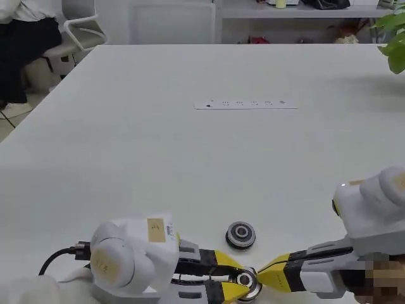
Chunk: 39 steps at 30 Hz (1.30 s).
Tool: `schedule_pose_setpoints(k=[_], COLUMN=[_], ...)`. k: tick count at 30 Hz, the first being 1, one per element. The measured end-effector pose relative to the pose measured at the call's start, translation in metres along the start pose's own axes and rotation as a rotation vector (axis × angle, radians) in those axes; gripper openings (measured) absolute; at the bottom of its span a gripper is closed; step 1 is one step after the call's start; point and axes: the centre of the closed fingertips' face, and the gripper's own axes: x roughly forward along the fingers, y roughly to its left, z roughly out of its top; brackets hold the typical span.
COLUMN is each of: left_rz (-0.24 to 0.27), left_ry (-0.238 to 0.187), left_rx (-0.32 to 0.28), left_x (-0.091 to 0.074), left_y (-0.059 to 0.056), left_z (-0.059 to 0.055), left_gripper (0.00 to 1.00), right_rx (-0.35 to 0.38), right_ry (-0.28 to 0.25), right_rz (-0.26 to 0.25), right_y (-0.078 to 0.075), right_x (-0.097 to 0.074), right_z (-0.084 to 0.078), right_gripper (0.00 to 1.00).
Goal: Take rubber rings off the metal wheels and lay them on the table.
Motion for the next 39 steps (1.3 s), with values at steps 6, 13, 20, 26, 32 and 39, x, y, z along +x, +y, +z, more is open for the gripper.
schedule_pose_setpoints(k=[6,13,20,26,32,39], left_rz=[0.0,0.0,0.001,0.0,0.0,0.002], left_ry=[0.0,-0.001,-0.001,-0.002,-0.002,-0.006], left_rx=[0.0,-0.002,-0.004,-0.006,-0.007,-0.014], left_x=[0.0,0.0,0.0,0.0,0.0,0.0], left_y=[0.0,0.001,0.002,0.001,0.001,0.002], left_z=[0.0,-0.001,-0.002,-0.001,-0.001,-0.001], left_gripper=[0.14,0.14,0.14,0.14,0.14,0.14], right_rx=[-0.002,-0.04,-0.047,-0.054,-0.066,-0.072], right_ry=[-0.002,-0.001,0.0,-0.001,-0.004,-0.013], right_rz=[0.007,0.014,0.014,0.018,0.028,0.032], right_y=[0.002,0.006,0.005,0.006,0.009,0.01], right_x=[0.0,0.0,0.0,0.0,0.0,0.0], right_z=[0.001,0.003,0.003,0.003,0.004,0.007], right_gripper=[0.0,0.0,0.0,0.0,0.0,0.0])
